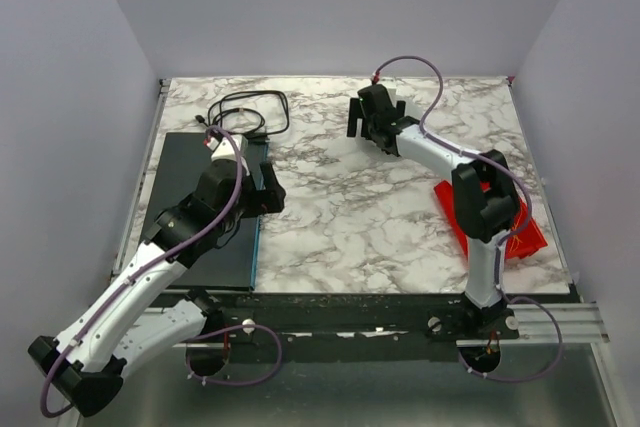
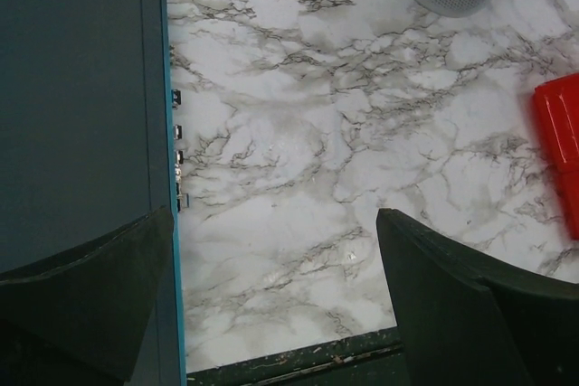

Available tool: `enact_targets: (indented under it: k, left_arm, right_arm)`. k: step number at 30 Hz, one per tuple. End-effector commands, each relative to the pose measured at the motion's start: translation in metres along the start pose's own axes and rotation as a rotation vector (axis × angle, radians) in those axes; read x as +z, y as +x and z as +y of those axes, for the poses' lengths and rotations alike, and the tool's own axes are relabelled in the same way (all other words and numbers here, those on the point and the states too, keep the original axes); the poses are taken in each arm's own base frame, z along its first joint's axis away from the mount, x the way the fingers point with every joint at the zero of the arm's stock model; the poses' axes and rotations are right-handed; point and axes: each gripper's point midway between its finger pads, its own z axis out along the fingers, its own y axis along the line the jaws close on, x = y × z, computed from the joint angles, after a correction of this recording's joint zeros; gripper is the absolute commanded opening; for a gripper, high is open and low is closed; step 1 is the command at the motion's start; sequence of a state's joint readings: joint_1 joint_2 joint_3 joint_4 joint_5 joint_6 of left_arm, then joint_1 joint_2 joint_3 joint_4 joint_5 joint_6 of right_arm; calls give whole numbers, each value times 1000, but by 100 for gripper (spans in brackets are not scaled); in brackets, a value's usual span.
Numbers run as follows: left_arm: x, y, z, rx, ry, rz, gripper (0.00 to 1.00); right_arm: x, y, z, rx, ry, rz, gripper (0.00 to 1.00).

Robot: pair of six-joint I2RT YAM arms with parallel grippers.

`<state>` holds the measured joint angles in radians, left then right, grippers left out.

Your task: Wrap the cables

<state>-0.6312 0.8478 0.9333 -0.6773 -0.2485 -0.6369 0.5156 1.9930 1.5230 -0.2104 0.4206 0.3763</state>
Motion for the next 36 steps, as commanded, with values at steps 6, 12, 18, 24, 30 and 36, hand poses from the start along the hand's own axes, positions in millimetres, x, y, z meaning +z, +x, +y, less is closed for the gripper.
enact_targets:
  k: [6,12,18,24,30,36]
  left_arm:
    - [-22,11,12,-13,21,3,99]
    - [-26,16,15,-23,30,5,99]
    - [-30,18,16,-18,39,8,99]
    - [-30,23,17,-21,39,20,99]
    - [-26,27,20,-23,28,34,99]
    - [-19,30,20,-31,13,49,99]
  right_arm:
    - [44,-8,4,-165,40,-12,100]
    - [59,7,2,-221,59,35,100]
    - [70,17,-5,-249,88,52,100]
    - [80,24,-30,-251,164,68,100]
    - [81,29,-21,-228,73,101,98]
    - [49,24,20,-108,-141,200,77]
